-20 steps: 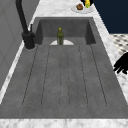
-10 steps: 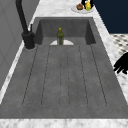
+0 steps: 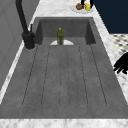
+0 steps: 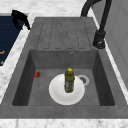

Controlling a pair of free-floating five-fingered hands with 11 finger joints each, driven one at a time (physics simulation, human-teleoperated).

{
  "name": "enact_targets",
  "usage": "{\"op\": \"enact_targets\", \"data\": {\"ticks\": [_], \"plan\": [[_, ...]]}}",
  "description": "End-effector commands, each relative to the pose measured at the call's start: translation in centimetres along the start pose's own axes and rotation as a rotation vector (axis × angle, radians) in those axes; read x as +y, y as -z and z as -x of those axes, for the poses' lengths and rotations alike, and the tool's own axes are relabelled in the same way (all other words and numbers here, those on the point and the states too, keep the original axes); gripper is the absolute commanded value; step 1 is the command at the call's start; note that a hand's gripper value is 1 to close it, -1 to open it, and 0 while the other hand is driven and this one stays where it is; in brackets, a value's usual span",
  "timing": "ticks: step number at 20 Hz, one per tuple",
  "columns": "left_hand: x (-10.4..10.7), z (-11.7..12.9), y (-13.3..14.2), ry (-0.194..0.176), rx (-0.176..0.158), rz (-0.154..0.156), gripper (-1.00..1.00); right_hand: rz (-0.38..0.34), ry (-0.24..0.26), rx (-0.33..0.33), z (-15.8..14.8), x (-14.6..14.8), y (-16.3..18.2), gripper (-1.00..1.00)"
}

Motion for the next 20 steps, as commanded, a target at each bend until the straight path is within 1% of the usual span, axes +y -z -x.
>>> {"op": "enact_targets", "data": {"ticks": [1, 2, 3, 4, 5, 6, 8, 10, 12, 16, 20], "plan": [[0.0, 0.0, 0.0, 0.0, 0.0, 0.0, 0.0, 0.019, -0.005, -0.013, 0.0, 0.1, 0.0, -1.0], [0.0, 0.0, 0.0, 0.0, 0.0, 0.0, 0.0, 0.002, -0.005, -0.019, -0.3, -0.1, -0.1, -1.0], [0.0, 0.0, 0.0, 0.0, 0.0, 0.0, 0.0, 0.03, 0.0, -0.024, -0.3, -0.4, -0.6, -1.0], [0.0, 0.0, 0.0, 0.0, 0.0, 0.0, 0.0, 0.029, -0.004, -0.028, -0.4, -0.9, -0.5, -1.0], [0.0, 0.0, 0.0, 0.0, 0.0, 0.0, 0.0, 0.029, -0.016, -0.026, -0.7, -2.0, -0.9, -1.0], [0.0, 0.0, 0.0, 0.0, 0.0, 0.0, 0.0, 0.028, -0.001, -0.035, -0.8, -2.4, -1.2, -1.0], [0.0, 0.0, 0.0, 0.0, 0.0, 0.0, 0.0, 0.049, -0.004, -0.038, -1.1, -3.4, -1.7, -1.0], [0.0, 0.0, 0.0, 0.0, 0.0, 0.0, 0.0, 0.025, 0.003, -0.039, -1.9, -4.1, -2.0, -1.0], [0.0, 0.0, 0.0, 0.0, 0.0, 0.0, 0.0, 0.001, -0.009, -0.033, -2.4, -4.1, -2.3, -1.0], [0.0, 0.0, 0.0, 0.0, 0.0, 0.0, 0.0, 0.0, -0.025, -0.028, -3.2, -5.0, -2.4, -1.0], [0.0, 0.0, 0.0, 0.0, 0.0, 0.0, 0.0, 0.002, -0.019, -0.013, -4.0, -6.8, -2.7, -1.0]]}}
